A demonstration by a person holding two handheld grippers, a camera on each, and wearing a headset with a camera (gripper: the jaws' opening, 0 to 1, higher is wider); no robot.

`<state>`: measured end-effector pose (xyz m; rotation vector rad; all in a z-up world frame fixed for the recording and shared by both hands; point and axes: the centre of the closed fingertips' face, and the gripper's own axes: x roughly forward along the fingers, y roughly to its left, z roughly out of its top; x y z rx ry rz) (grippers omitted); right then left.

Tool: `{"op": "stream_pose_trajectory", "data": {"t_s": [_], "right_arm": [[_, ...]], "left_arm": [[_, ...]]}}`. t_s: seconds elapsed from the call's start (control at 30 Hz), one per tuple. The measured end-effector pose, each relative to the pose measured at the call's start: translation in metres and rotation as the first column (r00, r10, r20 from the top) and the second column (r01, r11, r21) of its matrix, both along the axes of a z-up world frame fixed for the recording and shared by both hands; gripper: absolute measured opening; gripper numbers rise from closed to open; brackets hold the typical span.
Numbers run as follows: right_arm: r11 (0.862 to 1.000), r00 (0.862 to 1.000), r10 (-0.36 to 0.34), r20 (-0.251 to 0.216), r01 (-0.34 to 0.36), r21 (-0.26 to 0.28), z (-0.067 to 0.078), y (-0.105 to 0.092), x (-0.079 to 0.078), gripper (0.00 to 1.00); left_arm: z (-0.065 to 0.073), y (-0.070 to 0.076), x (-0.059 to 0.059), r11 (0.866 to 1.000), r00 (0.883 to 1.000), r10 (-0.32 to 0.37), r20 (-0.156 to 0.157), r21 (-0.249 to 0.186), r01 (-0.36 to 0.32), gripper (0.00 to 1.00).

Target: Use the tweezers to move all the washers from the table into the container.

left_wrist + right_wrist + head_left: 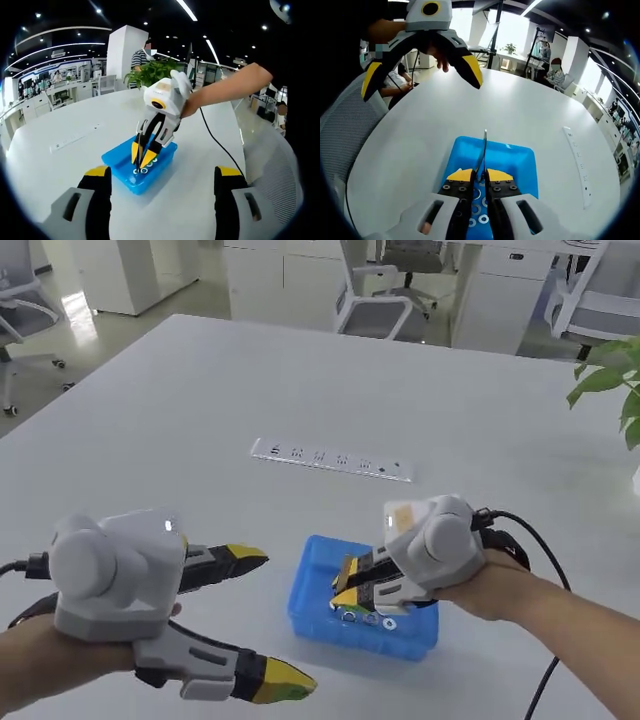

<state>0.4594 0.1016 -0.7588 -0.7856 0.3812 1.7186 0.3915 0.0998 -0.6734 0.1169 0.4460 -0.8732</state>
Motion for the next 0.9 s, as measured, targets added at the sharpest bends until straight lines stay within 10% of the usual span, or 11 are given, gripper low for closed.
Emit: {"op": "stream_pose_trajectory", "data": {"t_s": [0.53,0.9], "right_arm": [[1.0,1.0,0.011,-0.009,-0.011,-0.007,-0.007,-0.001,0.0,0.1],[0.999,0.999,0.035,0.004,-0.034,-0.018,-0.008,0.001,-0.003,0.1]], "left_arm": [[-0.003,-0.018,0.054,0.988,0.993,-0.11,0.048,0.113,0.104,0.37],[-0.011,-0.025,0.065,0.959,0.975,-0.21,0.079,0.21,0.19,0.11]]}}
